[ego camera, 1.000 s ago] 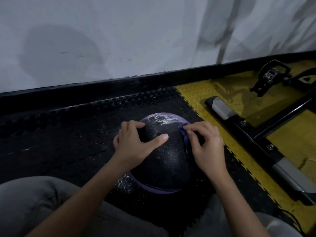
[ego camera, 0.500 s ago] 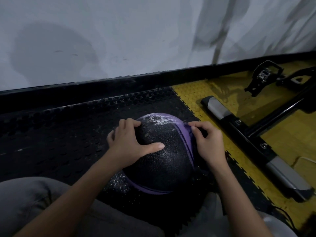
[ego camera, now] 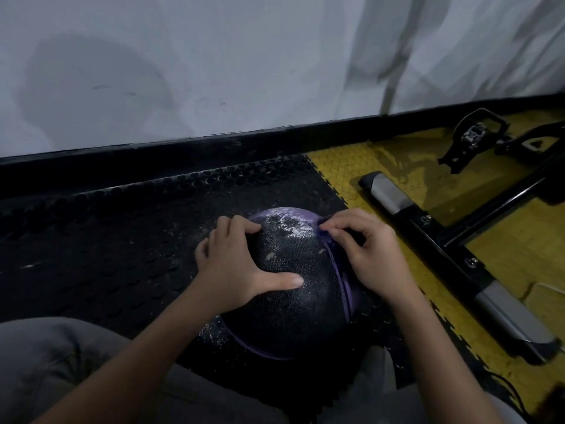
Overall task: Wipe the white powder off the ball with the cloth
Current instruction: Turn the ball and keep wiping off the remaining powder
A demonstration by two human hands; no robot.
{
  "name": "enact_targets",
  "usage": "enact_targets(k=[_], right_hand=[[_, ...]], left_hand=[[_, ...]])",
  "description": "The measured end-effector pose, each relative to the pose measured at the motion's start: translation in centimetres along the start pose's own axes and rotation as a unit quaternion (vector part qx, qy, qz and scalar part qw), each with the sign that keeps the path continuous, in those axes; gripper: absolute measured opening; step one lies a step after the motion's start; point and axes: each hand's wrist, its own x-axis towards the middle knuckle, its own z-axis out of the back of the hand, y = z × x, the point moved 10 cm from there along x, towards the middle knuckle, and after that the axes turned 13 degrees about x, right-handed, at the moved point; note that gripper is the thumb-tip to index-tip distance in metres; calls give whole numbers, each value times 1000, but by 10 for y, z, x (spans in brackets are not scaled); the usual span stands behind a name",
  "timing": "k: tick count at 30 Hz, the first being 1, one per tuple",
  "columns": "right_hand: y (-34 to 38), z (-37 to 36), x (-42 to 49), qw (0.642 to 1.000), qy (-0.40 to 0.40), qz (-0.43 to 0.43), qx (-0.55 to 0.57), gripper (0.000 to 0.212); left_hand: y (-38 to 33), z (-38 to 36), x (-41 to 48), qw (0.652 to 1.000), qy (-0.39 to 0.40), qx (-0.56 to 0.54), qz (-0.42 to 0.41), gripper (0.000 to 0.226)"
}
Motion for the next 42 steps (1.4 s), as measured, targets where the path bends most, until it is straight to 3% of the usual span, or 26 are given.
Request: enact_targets(k=[3,8,15,19,21,26,27,31,33,39,42], right_hand=[[4,-1,-4,999,15,30,18,15],[-61,20,2,988,-36,-143,45,25],[1,7,-8,999,-13,16,36,16],[-59,26,-1,985,-63,-156,45,23],[-69,28,-4,976,-70,-195,66,24],[-1,5,-4,999,-33,1,7,20],[-1,5,-2,999,-32,4,5,21],[-57,24,0,984,-60,-164,17,25],[-70,26,-4,978,-55,-199,28,27],[-9,7,-2,999,8,-25,46,28],[-43,18,0,989,-41,-120,79,28]], left_hand=[[1,0,-3,1000,-4,10,-13,99],[-8,-5,-6,999,-6,12,-40,97],[-18,-10,-10,996,-52,29,-61,91],[-18,-11,-9,997,-44,16,-61,90],[-18,-10,-10,997,-51,19,-62,90],[-18,-7,-12,995,-72,34,-59,88],[-18,-7,-12,995,-73,38,-62,88],[-21,-10,-12,995,-64,36,-71,91],[-22,-11,-12,994,-66,36,-74,94],[-17,-7,-14,993,-78,40,-74,93],[-17,-7,-11,995,-67,16,-72,88]])
